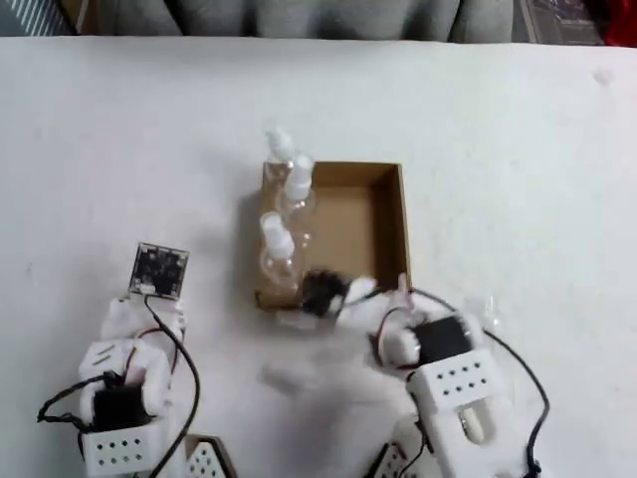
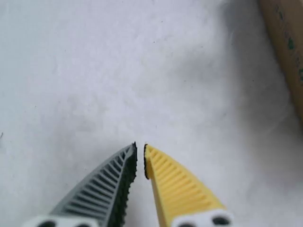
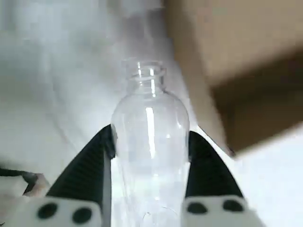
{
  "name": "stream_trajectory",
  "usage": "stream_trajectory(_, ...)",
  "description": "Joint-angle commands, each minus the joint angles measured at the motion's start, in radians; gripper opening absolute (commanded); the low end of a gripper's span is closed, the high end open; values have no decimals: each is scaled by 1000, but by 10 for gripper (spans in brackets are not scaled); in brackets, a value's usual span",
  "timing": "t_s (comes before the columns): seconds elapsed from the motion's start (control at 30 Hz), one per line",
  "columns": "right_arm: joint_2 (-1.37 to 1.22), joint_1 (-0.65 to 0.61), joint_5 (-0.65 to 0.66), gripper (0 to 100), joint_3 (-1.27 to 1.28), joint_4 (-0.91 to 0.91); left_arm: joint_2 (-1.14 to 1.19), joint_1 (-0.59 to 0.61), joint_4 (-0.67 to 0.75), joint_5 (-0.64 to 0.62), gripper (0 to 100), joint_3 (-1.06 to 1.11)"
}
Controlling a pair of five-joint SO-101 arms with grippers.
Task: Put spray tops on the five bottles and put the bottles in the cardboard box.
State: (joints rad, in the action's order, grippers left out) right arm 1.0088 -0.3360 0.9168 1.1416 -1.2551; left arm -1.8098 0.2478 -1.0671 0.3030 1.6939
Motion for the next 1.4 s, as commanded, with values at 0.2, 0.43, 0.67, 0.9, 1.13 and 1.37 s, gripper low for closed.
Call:
stream_trajectory(0.2, 10, 533, -169, 16, -262, -117, -7, 8, -6, 12, 24, 0)
stream_trajectory(0.43, 5, 914, -161, 18, -276, -117, -7, 8, -8, 12, 24, 0)
stream_trajectory(0.67, 4, 1152, -147, 19, -152, 104, -7, 8, -9, 12, 24, 0)
stream_trajectory(0.9, 4, 1185, -68, 96, 28, 254, -7, 8, -9, 12, 24, 0)
stream_trajectory(1.13, 4, 1184, -9, 202, 97, 265, -7, 8, -9, 12, 24, 0)
stream_trajectory(1.37, 4, 1185, 75, 230, 114, 262, -7, 8, -9, 12, 24, 0)
